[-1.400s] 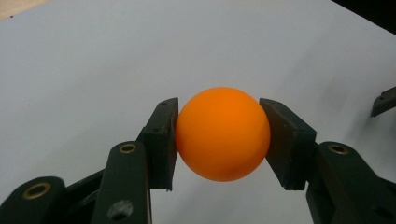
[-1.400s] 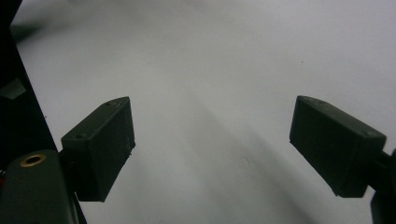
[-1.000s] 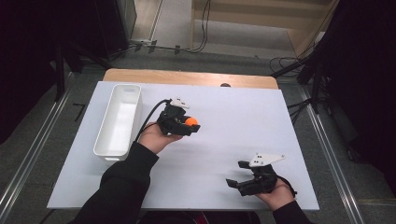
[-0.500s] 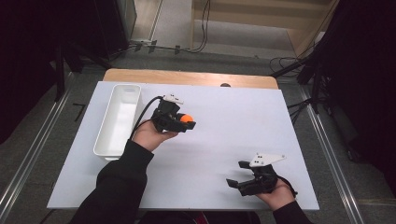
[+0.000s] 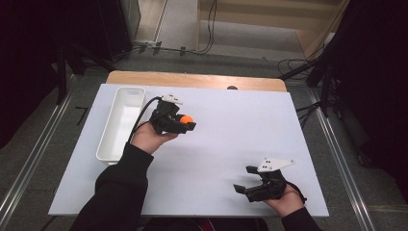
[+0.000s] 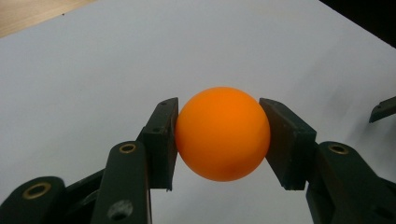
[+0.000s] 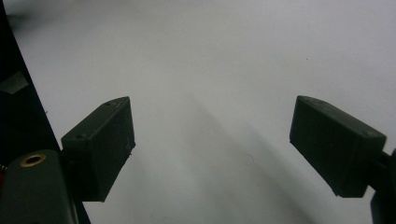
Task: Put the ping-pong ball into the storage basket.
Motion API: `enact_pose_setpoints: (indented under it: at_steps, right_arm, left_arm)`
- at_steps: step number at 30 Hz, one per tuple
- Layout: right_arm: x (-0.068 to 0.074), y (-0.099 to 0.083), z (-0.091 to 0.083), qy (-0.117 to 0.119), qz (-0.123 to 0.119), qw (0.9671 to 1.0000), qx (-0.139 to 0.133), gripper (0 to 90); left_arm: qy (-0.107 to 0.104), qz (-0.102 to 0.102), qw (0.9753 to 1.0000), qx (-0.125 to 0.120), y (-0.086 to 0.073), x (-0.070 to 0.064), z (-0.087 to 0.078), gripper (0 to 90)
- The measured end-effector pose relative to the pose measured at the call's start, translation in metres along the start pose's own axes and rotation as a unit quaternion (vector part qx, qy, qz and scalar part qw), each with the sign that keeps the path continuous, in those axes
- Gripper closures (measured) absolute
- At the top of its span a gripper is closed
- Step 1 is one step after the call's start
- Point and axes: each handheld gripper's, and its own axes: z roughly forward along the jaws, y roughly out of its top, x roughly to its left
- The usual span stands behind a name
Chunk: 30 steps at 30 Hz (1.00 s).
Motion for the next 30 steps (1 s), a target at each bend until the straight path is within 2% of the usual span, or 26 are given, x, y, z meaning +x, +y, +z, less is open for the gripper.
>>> enact_pose_setpoints:
  at_steps: [15, 20, 30]
  right_arm:
    - [-0.001, -0.001, -0.002, -0.002, -0.004, 1.0000, -0.006, 12.7]
    - [-0.001, -0.001, -0.001, -0.001, -0.003, 1.0000, -0.004, 12.7]
    - [-0.001, -0.001, -0.001, -0.001, -0.002, 1.0000, -0.003, 12.7]
  left_arm:
    - [0.021, -0.006, 0.9998, 0.000, -0.001, 0.010, -0.008, 50.2]
    - [0.019, -0.009, 0.9998, 0.001, -0.001, 0.013, -0.011, 50.2]
    - [0.031, -0.010, 0.9995, 0.001, -0.002, 0.017, -0.018, 50.2]
